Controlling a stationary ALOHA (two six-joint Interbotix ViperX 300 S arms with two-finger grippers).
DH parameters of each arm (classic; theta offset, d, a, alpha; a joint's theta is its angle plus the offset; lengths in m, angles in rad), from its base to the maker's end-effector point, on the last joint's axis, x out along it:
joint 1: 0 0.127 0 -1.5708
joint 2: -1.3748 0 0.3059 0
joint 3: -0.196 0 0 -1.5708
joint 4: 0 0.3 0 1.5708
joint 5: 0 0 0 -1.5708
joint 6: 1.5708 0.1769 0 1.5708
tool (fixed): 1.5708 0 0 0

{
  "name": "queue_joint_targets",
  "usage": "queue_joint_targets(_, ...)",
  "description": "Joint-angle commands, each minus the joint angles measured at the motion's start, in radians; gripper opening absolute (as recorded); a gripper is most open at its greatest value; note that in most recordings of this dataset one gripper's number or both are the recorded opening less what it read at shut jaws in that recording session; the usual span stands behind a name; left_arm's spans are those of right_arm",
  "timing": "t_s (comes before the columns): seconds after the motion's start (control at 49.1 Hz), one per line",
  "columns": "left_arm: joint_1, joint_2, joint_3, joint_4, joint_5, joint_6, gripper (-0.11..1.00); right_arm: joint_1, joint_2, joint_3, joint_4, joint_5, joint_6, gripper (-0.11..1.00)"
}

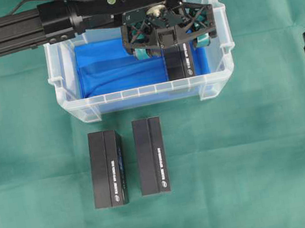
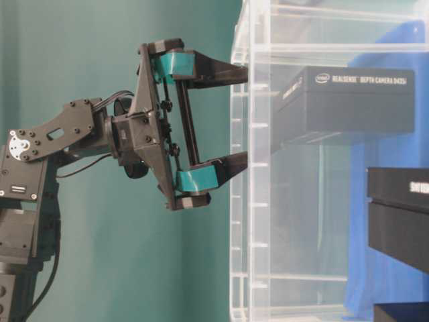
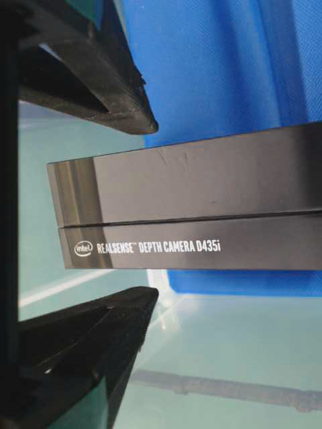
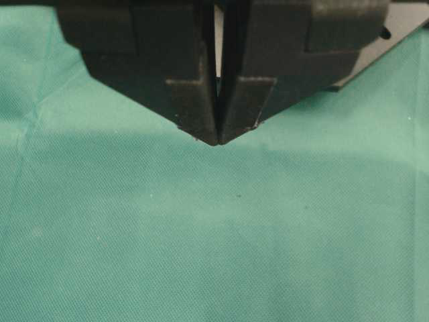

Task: Take the box out of the case with the left arm.
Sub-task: 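Lower the left gripper around the right box and close on it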

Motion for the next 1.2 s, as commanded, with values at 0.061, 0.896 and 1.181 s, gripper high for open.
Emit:
queue_joint_targets(0.061,-0.003,-0.021,0.006,0.002,-0.011,-0.003,0.94,-0.002,0.003,-0.026,-0.002,-0.005,0.002,-0.01)
queue_joint_targets(0.896,0.002,-0.020,0.127,0.021,-0.179,-0.035,0.94,0.000,0.003,-0.026,-0.002,-0.005,0.000,-0.01)
queue_joint_targets(1.181,0.014,-0.020,0.133,0.032,-0.189,-0.031,0.94,-0.002,0.003,-0.026,-0.002,-0.005,0.000,-0.01)
